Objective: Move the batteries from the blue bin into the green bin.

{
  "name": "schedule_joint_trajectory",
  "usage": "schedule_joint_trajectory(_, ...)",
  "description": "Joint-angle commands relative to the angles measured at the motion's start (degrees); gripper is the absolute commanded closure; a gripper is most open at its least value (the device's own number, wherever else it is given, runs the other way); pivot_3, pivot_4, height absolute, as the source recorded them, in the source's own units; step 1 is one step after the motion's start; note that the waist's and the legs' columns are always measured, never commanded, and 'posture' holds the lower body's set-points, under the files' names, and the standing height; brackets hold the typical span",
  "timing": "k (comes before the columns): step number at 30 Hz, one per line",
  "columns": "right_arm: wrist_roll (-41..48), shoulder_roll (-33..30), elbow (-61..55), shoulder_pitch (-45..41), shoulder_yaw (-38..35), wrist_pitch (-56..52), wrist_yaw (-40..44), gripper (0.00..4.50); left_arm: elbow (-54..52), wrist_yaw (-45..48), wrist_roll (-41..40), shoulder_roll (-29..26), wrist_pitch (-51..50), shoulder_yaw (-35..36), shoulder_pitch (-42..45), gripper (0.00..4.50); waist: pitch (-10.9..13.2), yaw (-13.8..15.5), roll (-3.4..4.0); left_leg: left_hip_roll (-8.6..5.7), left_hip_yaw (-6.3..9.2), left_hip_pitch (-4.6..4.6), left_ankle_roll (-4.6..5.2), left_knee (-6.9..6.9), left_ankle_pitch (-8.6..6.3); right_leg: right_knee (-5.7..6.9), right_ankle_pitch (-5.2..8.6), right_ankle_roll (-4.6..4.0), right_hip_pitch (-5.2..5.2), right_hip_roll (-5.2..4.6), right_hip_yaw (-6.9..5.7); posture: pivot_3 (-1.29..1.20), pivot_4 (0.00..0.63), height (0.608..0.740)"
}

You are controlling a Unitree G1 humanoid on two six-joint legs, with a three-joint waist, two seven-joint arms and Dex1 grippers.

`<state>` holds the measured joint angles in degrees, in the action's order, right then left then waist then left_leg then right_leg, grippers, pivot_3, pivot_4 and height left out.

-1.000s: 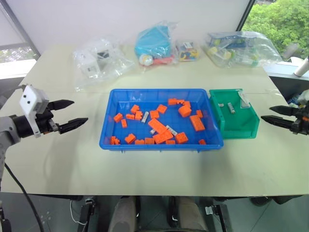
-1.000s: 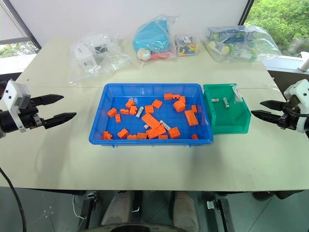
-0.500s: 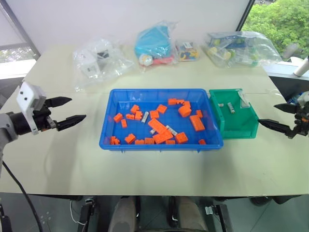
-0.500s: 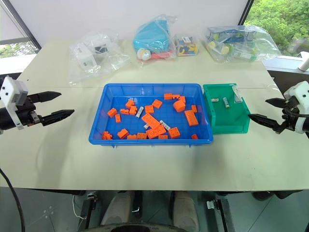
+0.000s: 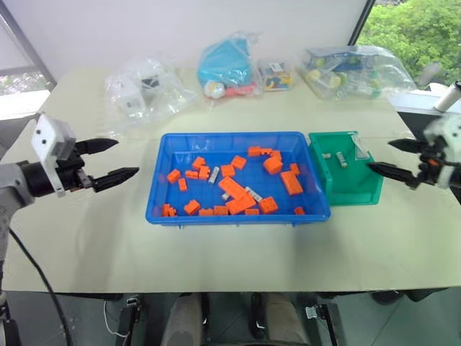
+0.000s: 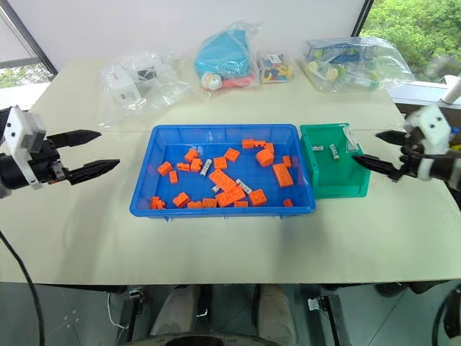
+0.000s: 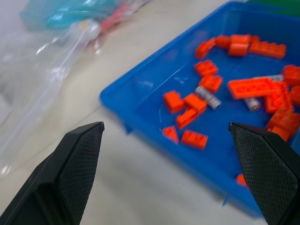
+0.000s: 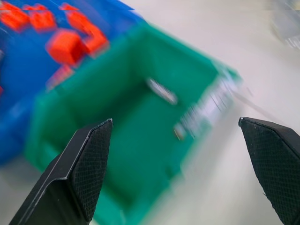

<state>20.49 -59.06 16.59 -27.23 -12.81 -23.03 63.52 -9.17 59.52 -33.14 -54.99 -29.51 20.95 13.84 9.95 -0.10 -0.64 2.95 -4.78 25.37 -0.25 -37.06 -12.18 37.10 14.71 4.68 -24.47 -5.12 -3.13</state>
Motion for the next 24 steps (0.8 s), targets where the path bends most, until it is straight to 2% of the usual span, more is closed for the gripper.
schedule_joint_trajectory(1,1.2,3.7,-9.8,-7.5,5.8,-5.5,-1.3,0.07,-7.7,-0.5,-2.0,1.0,-1.1,-1.5,-1.6,0.0,0.0,-0.6,0.01,0.0,0.0,-0.01,0.0,0.01,0.0,0.01,0.0,0.0,0.0,0.01,0.0,0.0,0.15,0.736)
schedule_joint_trajectory(6,0.6,12.9,-18.5,-15.7,16.5,-12.8,-2.7,0.07,-11.2,0.5,-3.7,1.0,-2.7,-3.6,-1.4,0.0,0.0,-0.7,0.0,0.04,0.08,0.01,0.0,0.02,0.0,0.08,-0.01,0.01,-0.03,0.11,-0.01,0.0,0.15,0.736)
schedule_joint_trajectory(12,-3.6,30.1,-17.5,-23.4,27.5,-22.6,-13.1,0.07,-12.9,0.4,-2.7,1.2,-2.2,-5.0,-2.9,0.0,0.0,-0.4,-0.02,0.0,0.13,0.08,0.0,-0.04,0.01,0.1,-0.01,0.01,-0.02,0.08,-0.03,0.0,0.15,0.736)
schedule_joint_trajectory(17,-8.3,39.0,-12.4,-26.2,34.2,-25.9,-18.6,0.07,-13.7,-0.5,-3.7,1.1,-3.3,-4.4,-3.0,0.0,0.0,-0.6,-0.03,-0.01,0.15,0.1,0.0,-0.03,0.01,0.11,-0.02,0.01,-0.02,0.08,-0.04,0.0,0.15,0.736)
schedule_joint_trajectory(24,-15.5,45.8,0.8,-29.4,39.9,-20.1,-21.3,0.07,-14.3,-1.4,-4.4,1.1,-4.1,-4.0,-2.3,0.0,0.0,-0.7,-0.03,-0.01,0.15,0.09,0.0,-0.03,0.01,0.12,-0.02,0.01,-0.03,0.1,-0.04,0.0,0.15,0.736)
